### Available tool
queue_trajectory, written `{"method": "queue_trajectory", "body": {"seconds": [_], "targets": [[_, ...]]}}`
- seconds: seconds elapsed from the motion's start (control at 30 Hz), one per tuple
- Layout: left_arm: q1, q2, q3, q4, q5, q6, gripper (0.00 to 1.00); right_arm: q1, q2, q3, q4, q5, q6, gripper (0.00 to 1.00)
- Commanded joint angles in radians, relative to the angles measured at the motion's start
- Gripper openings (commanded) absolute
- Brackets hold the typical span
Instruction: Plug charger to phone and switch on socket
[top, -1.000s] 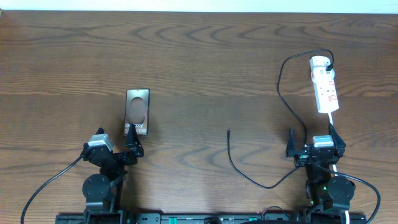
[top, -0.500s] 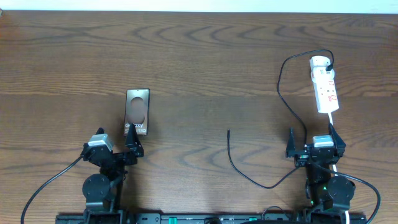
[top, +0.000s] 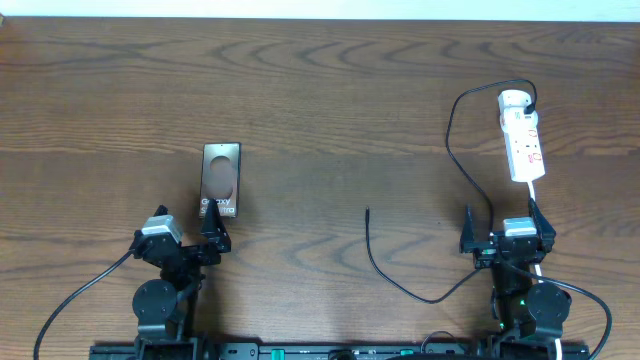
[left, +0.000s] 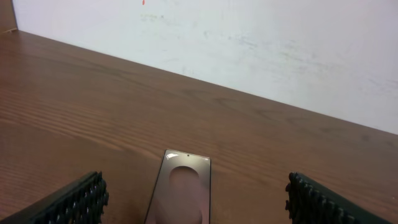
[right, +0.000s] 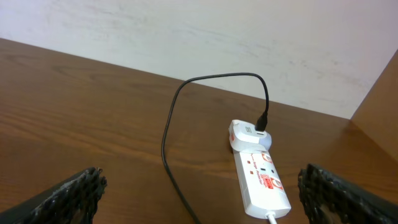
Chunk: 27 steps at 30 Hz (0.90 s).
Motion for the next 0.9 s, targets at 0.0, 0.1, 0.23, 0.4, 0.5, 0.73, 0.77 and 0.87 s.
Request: {"method": "queue_trajectory", "body": {"seconds": [0.0, 0.1, 0.23, 0.4, 0.5, 0.73, 0.77, 0.87], "targets": [[0.003, -0.006, -0.014, -0.037, 0.013, 0.017, 0.91, 0.010, -0.006, -0.001, -0.005, 0.008, 0.008, 0.99], [0.003, -0.006, -0.014, -0.037, 0.013, 0.017, 0.91, 0.010, -0.006, -0.001, -0.005, 0.008, 0.008, 0.99], [0.003, -0.006, -0.014, -0.037, 0.013, 0.017, 0.91, 0.010, -0.006, -0.001, -0.005, 0.008, 0.008, 0.99], [0.003, -0.006, -0.014, -0.037, 0.013, 0.017, 0.91, 0.010, -0.006, -0.001, -0.005, 0.008, 0.008, 0.99], [0.003, -0.006, -0.014, -0.037, 0.013, 0.017, 0.91, 0.010, -0.006, -0.001, -0.005, 0.008, 0.008, 0.98], [0.003, -0.006, -0.014, -0.037, 0.013, 0.017, 0.91, 0.010, -0.006, -0.001, -0.004, 0.008, 0.008, 0.99], [0.003, -0.006, -0.014, -0.037, 0.008, 0.017, 0.91, 0.010, -0.006, -0.001, -0.004, 0.008, 0.008, 0.99], [0.003, -0.006, -0.014, -0.037, 0.003, 0.017, 0.91, 0.010, -0.006, -0.001, -0.004, 0.008, 0.008, 0.99]]}}
